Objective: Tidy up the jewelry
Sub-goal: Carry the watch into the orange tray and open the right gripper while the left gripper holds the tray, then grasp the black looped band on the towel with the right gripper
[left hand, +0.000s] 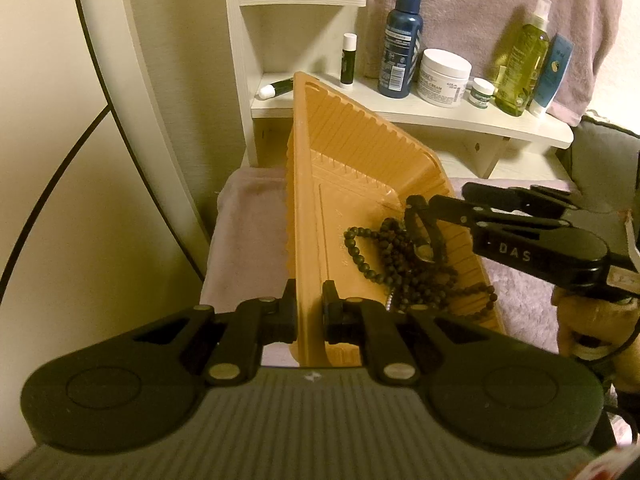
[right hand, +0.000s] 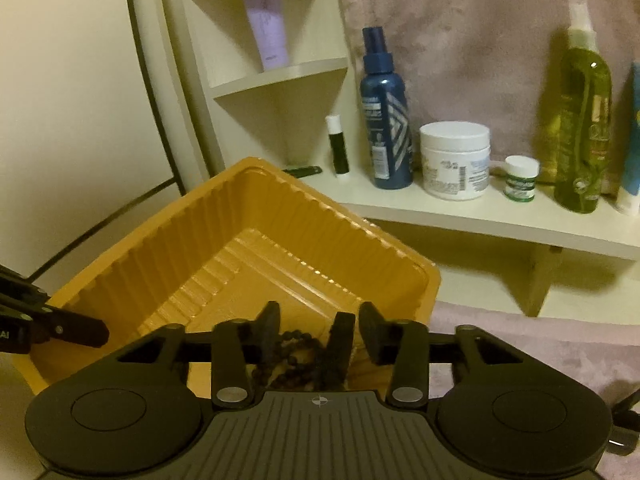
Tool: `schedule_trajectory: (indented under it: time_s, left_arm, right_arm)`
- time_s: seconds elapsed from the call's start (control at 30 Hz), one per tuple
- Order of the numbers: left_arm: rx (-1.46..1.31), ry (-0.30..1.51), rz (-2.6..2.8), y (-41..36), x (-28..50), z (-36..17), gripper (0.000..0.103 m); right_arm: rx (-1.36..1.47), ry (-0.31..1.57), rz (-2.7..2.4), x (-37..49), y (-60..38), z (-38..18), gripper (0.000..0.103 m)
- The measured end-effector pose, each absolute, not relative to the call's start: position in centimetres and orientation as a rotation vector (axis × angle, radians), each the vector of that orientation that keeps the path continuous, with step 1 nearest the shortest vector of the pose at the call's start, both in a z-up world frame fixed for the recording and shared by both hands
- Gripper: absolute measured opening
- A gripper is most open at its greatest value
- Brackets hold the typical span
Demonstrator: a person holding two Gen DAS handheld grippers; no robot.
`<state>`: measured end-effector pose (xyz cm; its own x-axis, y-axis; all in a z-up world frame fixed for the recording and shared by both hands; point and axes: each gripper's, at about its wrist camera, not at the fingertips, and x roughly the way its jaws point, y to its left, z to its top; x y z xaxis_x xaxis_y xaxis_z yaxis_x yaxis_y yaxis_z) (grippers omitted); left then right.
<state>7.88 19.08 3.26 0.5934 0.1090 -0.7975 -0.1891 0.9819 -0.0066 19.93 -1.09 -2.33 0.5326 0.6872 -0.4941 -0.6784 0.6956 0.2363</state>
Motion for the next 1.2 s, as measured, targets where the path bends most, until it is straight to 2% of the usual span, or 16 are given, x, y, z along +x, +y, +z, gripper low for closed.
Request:
schedule_trajectory:
  time_s: [0.8, 1.2]
  left_arm:
    - [-0.089, 0.923, 0.158, 19.4, 8.0, 3.2, 0.010]
    - [-0.079, 0.927, 0.142, 19.6, 8.0, 3.1, 0.010]
  right_arm:
    - [0.036, 0.646, 0.610, 15.4, -13.9, -3.0, 0.051]
    - [0.015, 0.663, 0.550, 15.2, -17.0, -4.0, 0.052]
